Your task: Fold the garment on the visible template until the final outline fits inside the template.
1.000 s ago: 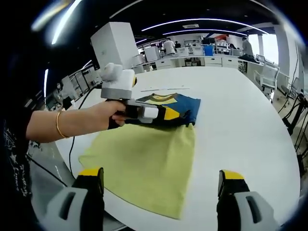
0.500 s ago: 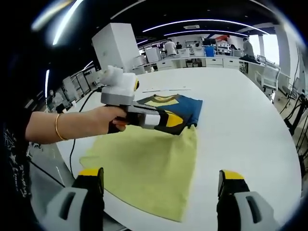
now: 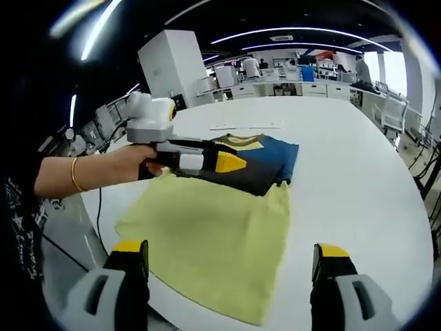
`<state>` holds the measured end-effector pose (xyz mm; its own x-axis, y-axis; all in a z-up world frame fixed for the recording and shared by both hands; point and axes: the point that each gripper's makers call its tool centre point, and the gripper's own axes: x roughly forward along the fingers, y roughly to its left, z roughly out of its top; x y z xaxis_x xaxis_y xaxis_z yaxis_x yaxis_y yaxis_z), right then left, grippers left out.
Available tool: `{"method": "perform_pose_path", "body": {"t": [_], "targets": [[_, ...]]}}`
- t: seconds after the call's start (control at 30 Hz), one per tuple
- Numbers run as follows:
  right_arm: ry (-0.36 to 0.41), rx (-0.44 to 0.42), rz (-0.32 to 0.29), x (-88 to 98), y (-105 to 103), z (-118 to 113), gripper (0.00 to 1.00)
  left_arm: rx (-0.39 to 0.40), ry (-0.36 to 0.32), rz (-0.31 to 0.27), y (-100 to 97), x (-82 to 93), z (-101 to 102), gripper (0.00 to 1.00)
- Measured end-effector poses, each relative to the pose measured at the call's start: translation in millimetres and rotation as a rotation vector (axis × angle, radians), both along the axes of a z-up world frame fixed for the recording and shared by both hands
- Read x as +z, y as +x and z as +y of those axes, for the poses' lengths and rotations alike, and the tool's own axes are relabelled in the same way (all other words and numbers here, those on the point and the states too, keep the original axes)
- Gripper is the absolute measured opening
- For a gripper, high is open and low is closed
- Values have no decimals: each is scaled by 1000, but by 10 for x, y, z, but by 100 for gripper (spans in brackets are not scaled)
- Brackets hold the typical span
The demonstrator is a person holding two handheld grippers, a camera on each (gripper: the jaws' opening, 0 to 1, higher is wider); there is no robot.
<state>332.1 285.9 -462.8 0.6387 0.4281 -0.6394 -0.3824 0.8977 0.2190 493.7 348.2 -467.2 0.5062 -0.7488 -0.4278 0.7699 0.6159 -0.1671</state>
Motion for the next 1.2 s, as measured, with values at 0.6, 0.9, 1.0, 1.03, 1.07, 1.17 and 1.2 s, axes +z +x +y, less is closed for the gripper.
{"method": "perform_pose_path", "body": {"t": [0.6, 0.9, 1.0, 1.03, 1.07, 1.17, 1.2], "targets": [[-12, 32, 21, -73, 27, 16, 99, 93, 58, -78, 6, 186, 1086, 85], [14, 48, 39, -97, 5, 57, 99, 124, 68, -68, -159, 176, 1488, 90], [14, 52, 46, -126, -7, 64, 99, 120, 80, -69, -249, 184, 1556, 92], [14, 54, 50, -137, -15, 69, 99, 121, 78, -69, -289, 201, 1586, 93], [12, 56, 56, -155, -24, 66, 99, 118, 74, -69, -323, 211, 1597, 94], [8, 60, 64, -184, -47, 73, 99, 98, 84, -62, -441, 193, 1636, 94], [10, 59, 66, -193, -55, 74, 99, 92, 90, -63, -493, 187, 1653, 94]]}}
